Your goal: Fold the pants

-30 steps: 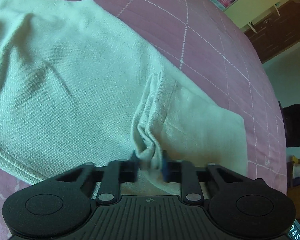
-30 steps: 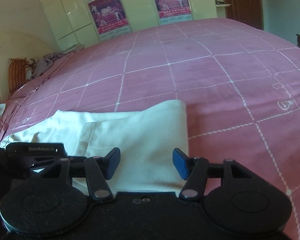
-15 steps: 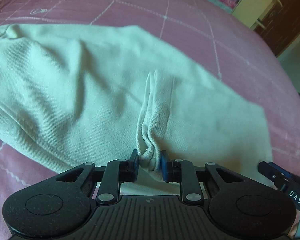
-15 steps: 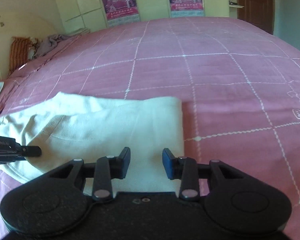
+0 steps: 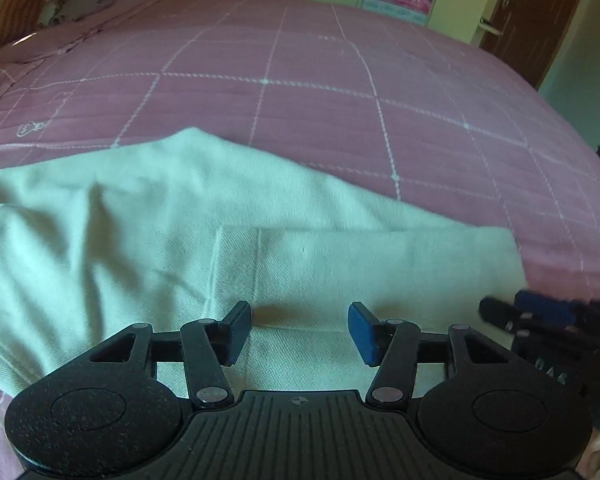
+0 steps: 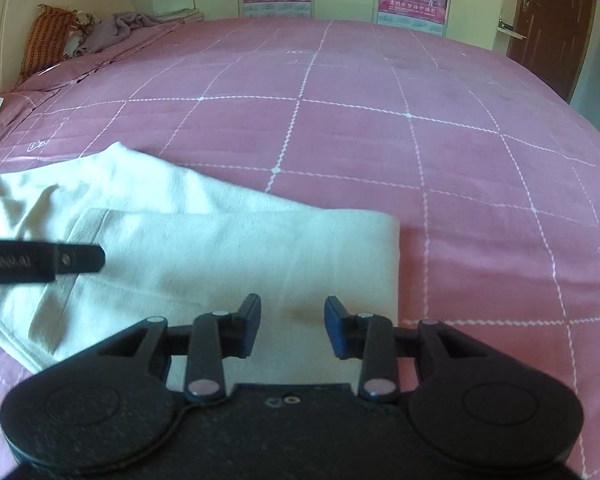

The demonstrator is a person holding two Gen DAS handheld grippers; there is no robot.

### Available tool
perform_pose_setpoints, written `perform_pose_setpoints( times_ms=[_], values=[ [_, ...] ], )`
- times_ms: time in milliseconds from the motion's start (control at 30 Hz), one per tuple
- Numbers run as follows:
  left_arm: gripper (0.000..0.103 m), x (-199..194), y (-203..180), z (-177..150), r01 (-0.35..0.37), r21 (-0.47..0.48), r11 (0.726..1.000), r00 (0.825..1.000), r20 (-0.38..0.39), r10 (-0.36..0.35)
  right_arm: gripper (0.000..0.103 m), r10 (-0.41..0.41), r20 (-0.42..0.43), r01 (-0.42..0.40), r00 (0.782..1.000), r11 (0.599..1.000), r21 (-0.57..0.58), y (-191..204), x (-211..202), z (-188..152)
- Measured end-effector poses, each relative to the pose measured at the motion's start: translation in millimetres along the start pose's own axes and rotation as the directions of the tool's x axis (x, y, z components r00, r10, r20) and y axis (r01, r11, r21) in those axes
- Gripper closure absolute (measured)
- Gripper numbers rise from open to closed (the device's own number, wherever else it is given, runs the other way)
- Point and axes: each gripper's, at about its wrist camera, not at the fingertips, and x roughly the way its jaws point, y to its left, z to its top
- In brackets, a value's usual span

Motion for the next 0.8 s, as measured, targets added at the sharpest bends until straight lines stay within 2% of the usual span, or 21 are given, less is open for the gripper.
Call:
perform_pose_setpoints(
  times_ms=[67,133,167,267,367,400,467,533,600,667,800],
  values=[
    [0.047,10.8,-10.3,-8.3,-0.047,0.079,0.996,0.999,0.014,0.046,0.066,-0.026,0.007,0.026,1.000,1.000,0.003,-2.6,8.0,3.7],
    [0.043,10.8,-24.3,-14.2,-0.088,0.173,0.981,0.996,0.031,0.084,0.066,-0.049,-0.059,0.047,0.997,0.999,-0.028,-2.5,27.5,-0.8],
    [0.042,8.9,-25.8,-15.0,-0.091,0.180,0.979,0.996,0.036,0.086,0.066,-0.052,-0.084,0.049,0.995,0.998,-0.047,-1.9,35.0,-4.3],
    [0.042,-6.1,-15.4,-16.6,-0.050,0.124,0.991,0.998,0.030,0.047,0.065,-0.059,-0.074,0.054,0.995,0.996,-0.073,1.0,30.0,-4.8],
    [0.042,-15.6,-9.5,-35.2,-0.034,0.141,0.989,0.999,0.016,0.032,0.065,-0.020,0.006,0.020,1.000,0.999,-0.037,2.3,4.6,-11.4],
    [0.042,-13.5,-7.2,-45.3,-0.035,0.162,0.986,0.999,0.028,0.031,0.064,-0.003,0.006,0.003,1.000,0.999,-0.037,4.7,1.3,-17.6],
    [0.042,-21.6,-5.8,-54.8,-0.042,0.181,0.983,0.998,0.050,0.034,0.064,0.009,-0.047,-0.013,0.999,0.996,-0.083,13.8,8.2,-34.7],
    [0.042,-34.0,-0.7,-56.4,-0.025,0.160,0.987,0.999,0.049,0.018,0.064,-0.020,-0.018,0.017,1.000,0.991,-0.132,21.2,4.8,-45.7],
    [0.042,-47.8,9.2,-55.7,-0.006,0.111,0.994,0.999,0.040,0.002,0.064,-0.008,-0.031,0.005,0.999,0.995,-0.096,22.2,-3.4,-43.6],
    [0.042,-56.9,22.3,-56.1,-0.019,0.075,0.997,0.999,0.043,0.015,0.062,0.022,-0.008,-0.023,1.000,0.997,-0.068,25.3,-14.8,-41.2],
    [0.042,-71.1,51.2,-58.1,-0.058,0.039,0.998,0.997,0.055,0.056,0.061,0.051,0.016,-0.049,0.999,0.995,-0.085,44.1,-28.6,-41.2]
  ],
)
